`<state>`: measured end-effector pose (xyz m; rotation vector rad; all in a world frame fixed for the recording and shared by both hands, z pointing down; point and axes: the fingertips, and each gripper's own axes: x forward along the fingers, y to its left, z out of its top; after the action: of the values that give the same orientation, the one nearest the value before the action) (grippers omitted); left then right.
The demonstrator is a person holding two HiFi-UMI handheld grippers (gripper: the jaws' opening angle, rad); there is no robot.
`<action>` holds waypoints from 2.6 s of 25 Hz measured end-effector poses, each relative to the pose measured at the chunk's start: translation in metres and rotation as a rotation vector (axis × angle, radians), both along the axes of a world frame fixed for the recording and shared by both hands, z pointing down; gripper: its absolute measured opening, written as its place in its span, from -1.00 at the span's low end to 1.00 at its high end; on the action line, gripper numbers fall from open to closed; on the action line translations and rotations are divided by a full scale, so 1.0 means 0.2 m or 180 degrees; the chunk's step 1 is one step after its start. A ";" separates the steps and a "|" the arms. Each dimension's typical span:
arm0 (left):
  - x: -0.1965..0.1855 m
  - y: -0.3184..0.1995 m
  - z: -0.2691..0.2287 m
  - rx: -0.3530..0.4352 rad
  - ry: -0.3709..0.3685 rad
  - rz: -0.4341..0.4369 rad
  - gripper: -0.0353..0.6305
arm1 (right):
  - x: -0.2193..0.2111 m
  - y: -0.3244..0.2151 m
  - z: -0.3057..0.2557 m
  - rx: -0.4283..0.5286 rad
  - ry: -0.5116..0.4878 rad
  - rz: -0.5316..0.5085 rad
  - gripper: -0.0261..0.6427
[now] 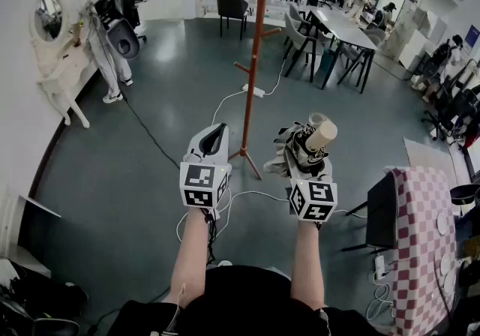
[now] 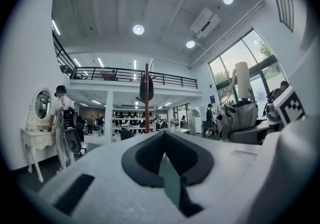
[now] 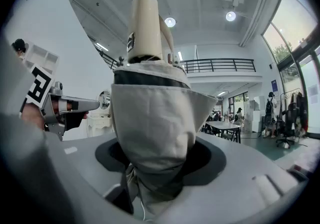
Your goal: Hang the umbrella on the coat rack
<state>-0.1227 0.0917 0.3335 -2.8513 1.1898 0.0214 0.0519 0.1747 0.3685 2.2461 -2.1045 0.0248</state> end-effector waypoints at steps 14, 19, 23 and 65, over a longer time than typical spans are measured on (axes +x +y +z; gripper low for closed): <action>-0.04 -0.07 0.02 -0.0047 -0.0006 0.0004 -0.89 | 0.03 -0.03 0.01 -0.0007 -0.0031 0.0134 -0.07; -0.08 -0.08 0.02 -0.0056 0.0003 -0.0025 -0.89 | 0.02 -0.03 0.01 0.0037 -0.0138 0.0095 -0.06; -0.11 -0.08 0.05 -0.0081 0.0004 -0.0046 -0.89 | 0.00 -0.01 0.01 0.0066 -0.0130 0.0087 -0.05; 0.63 -1.65 0.19 -0.0218 -0.0114 -0.0602 -0.88 | 0.53 -1.71 0.24 -0.0150 0.0016 -0.1307 -0.04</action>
<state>0.0031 -0.2379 0.3723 -2.7691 1.4744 -0.0791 0.1577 -0.1680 0.4156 1.7458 -2.4864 0.0472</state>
